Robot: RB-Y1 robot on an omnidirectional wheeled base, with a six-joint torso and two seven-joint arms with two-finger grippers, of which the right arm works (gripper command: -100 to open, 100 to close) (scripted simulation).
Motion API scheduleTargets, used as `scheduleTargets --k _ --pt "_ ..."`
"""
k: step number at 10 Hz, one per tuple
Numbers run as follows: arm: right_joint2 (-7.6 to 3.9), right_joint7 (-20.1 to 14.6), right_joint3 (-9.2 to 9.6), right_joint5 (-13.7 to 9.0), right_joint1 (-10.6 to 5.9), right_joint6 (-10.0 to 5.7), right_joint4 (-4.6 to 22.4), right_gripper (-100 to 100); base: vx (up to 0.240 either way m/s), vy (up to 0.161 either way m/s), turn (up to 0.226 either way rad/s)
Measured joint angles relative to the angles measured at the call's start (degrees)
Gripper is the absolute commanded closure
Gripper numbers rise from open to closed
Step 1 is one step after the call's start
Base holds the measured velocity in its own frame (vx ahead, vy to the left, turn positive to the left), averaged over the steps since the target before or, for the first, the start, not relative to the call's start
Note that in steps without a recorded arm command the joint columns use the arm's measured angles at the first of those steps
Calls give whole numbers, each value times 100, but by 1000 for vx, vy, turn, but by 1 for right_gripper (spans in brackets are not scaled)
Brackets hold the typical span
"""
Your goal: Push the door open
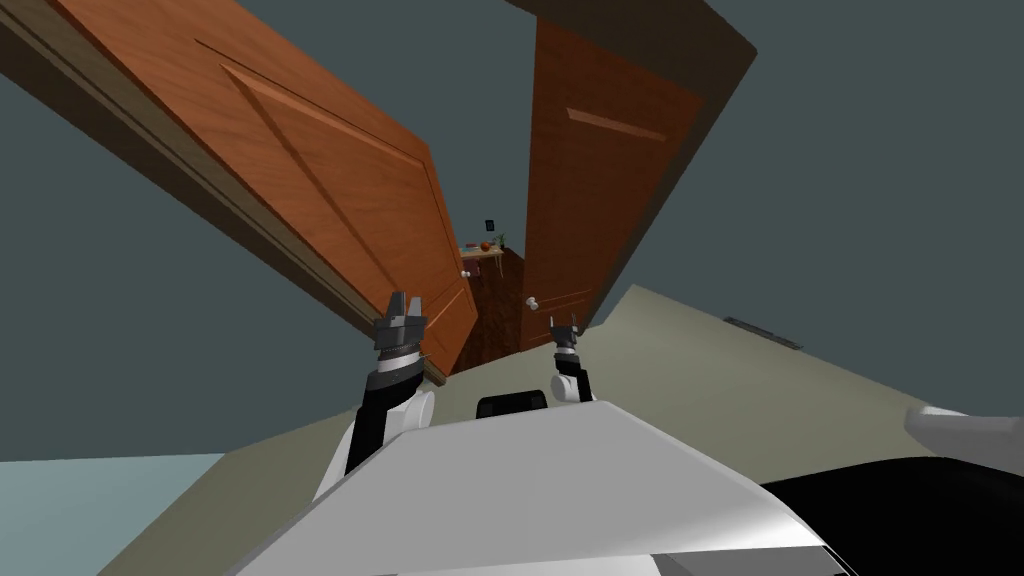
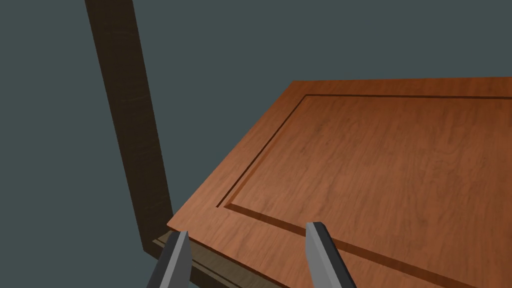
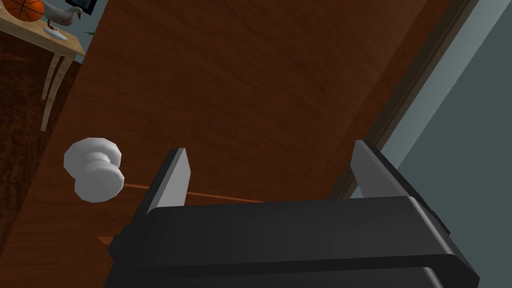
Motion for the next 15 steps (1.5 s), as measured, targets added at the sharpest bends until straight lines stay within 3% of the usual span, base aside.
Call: scheduleTargets --k 7,15 --pt "18 -585 241 -644 -254 -549 941 -100 15 -104 208" --pt "115 -1177 517 -1335 -463 -1108 1854 -100 3 -100 212"
